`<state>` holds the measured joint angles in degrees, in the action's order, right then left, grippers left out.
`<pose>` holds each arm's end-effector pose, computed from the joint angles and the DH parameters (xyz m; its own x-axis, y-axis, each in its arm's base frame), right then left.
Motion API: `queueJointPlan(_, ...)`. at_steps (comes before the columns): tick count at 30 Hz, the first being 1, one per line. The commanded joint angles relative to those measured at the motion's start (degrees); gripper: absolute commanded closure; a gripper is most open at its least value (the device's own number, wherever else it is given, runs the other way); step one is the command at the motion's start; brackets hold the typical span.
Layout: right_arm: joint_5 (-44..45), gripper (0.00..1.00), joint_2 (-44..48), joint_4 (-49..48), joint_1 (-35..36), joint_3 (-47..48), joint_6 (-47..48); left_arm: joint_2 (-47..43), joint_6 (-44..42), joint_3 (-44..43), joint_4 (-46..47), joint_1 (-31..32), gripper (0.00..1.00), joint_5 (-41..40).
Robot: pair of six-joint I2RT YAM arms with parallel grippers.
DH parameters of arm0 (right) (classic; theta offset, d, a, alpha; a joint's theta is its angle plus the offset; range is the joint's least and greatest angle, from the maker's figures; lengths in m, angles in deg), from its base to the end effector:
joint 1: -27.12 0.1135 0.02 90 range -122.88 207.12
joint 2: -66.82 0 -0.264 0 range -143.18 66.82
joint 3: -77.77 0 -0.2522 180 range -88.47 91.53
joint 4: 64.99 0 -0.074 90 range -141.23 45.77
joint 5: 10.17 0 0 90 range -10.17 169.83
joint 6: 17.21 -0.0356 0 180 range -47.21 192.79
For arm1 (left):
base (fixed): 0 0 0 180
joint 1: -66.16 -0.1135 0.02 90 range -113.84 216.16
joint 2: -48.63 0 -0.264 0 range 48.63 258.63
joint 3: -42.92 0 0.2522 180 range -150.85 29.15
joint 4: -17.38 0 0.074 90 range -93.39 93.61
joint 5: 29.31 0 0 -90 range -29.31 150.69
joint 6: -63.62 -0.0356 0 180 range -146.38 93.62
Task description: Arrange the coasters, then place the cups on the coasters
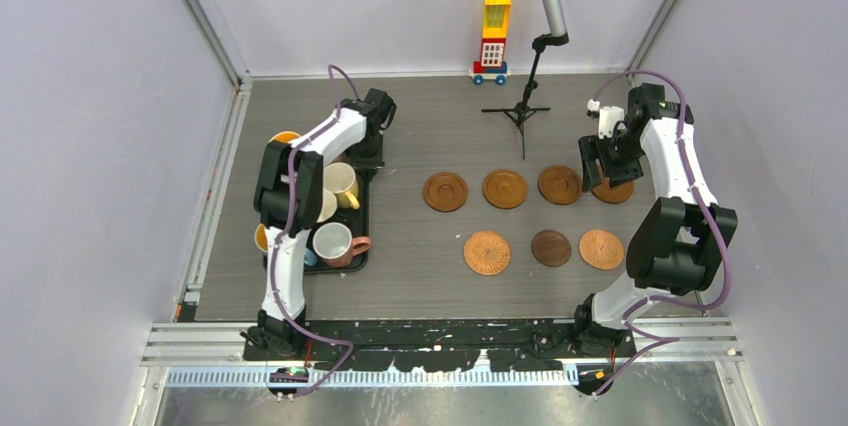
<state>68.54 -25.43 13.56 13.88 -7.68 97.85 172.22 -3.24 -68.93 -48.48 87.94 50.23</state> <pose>0.3017 -0.0638 0.2816 -0.9325 -0.2073 -0.2959 -0.2381 0.9686 0.0716 0.4076 -0.1559 0.1756 -0.9631 -0.0313 -0.2671 -0.0542 0.9954 0.0787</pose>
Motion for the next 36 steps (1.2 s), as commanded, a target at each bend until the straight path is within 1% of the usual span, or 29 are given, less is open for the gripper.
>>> queueJointPlan(1, -0.6, 0.32, 2.6, 0.4, 0.3, 1.2, -0.9, 0.8, -0.1, -3.9, 10.0, 2.5, 0.94, 10.0)
queueJointPlan(3, -2.4, 0.33, 2.6, 0.5, 0.3, 1.9, -1.1, -0.5, -1.3, -4.5, 9.5, 2.5, 0.82, 9.5)
queueJointPlan(5, -4.7, 0.33, 3.1, -0.2, 0.5, 2.0, -1.1, -2.3, -2.8, -4.8, 8.8, 2.5, 0.73, 9.2)
queueJointPlan(8, -7.9, 0.32, 3.9, -2.2, 1.5, 1.9, -0.9, -5.9, -5.2, -4.6, 8.0, 2.5, 0.5, 9.1)
queueJointPlan(13, -13.1, 0.32, 4.2, -5.7, 4.7, 3.0, -1.5, -12.7, -8.5, -4.7, 4.8, 2.5, 0.27, 9.3)
queueJointPlan(15, -14.9, 0.32, 4.3, -7.5, 6.9, 3.7, -2.7, -15.2, -10.5, -5.9, 2.7, 2.4, 0.08, 9.1)
queueJointPlan(16, -15.8, 0.32, 4.4, -8.9, 8.3, 3.7, -3.8, -16.4, -11.7, -6.6, 1.4, 2.3, 0.01, 8.8)
queueJointPlan(19, -18.4, 0.32, 4.4, -12.7, 14.9, 3.8, -6.7, -20.4, -14.7, -8.3, -3.1, 0.6, 0.0, 8.7)
queueJointPlan(22, -20.0, 0.31, 4.1, -17.0, 22.1, 3.3, -9.5, -25.1, -18.7, -7.3, -6.2, -3.6, 0.0, 13.2)
queueJointPlan(24, -19.9, 0.31, 3.4, -20.1, 27.4, 3.2, -11.2, -27.5, -21.8, -6.8, -9.3, -6.8, 0.0, 14.9)
queueJointPlan(28, -18.2, 0.32, 1.1, -23.6, 38.0, 4.3, -13.6, -29.6, -26.4, -7.3, -16.5, -13.5, 0.0, 19.9)
queueJointPlan(32, -16.0, 0.31, -3.6, -24.1, 47.4, 7.4, -10.9, -30.7, -27.7, -5.0, -19.0, -18.5, 0.0, 22.0)
queueJointPlan(36, -14.1, 0.31, -10.0, -22.1, 55.6, 13.6, -6.3, -30.7, -24.3, -5.3, -21.2, -28.2, 0.0, 31.1)
